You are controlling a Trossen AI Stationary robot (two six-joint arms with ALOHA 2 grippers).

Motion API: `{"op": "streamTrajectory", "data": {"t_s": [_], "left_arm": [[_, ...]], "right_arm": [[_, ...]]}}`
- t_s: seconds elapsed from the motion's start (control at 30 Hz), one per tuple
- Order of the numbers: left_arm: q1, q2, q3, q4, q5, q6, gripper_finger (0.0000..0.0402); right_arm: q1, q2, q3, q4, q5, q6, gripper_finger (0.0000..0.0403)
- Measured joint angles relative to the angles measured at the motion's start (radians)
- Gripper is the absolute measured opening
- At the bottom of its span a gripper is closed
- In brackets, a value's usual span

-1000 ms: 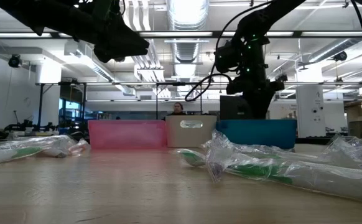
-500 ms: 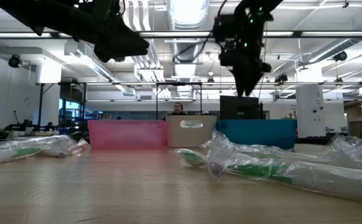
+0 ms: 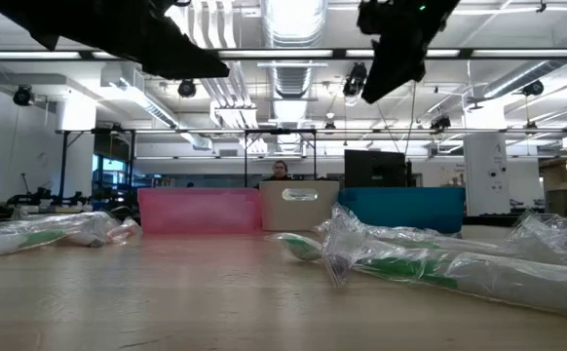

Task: Pick & Place Toothbrushes
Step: Put the violet toothbrush into the pink bin

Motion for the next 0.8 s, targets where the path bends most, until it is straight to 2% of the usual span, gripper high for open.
{"op": "streamTrajectory", "data": {"t_s": [0.13, 0.3, 0.5, 0.6, 0.73, 0.8], "left_arm": [[-0.035, -0.016, 0.022, -0.095, 0.000, -0.009, 0.0163], [-0.083, -0.024, 0.056, -0.240, -0.002, -0.004, 0.0163], [-0.134, -0.025, 0.078, -0.482, -0.082, -0.078, 0.0163], [-0.147, -0.025, 0.097, -0.634, -0.130, -0.215, 0.0163], [-0.148, -0.025, 0.122, -0.839, -0.134, -0.541, 0.0163], [-0.149, -0.026, 0.134, -0.967, -0.134, -0.579, 0.0163]], "right_arm": [[0.090, -0.069, -0.097, 0.083, -0.002, 0.007, 0.0117], [0.180, -0.119, -0.202, 0.162, -0.001, 0.093, 0.0092], [0.256, -0.122, -0.277, 0.180, -0.002, 0.172, 0.0063], [0.275, -0.121, -0.299, 0.180, -0.003, 0.191, 0.0052], [0.274, -0.120, -0.315, 0.180, -0.002, 0.220, 0.0044], [0.274, -0.118, -0.315, 0.183, -0.002, 0.220, 0.0044]]}}
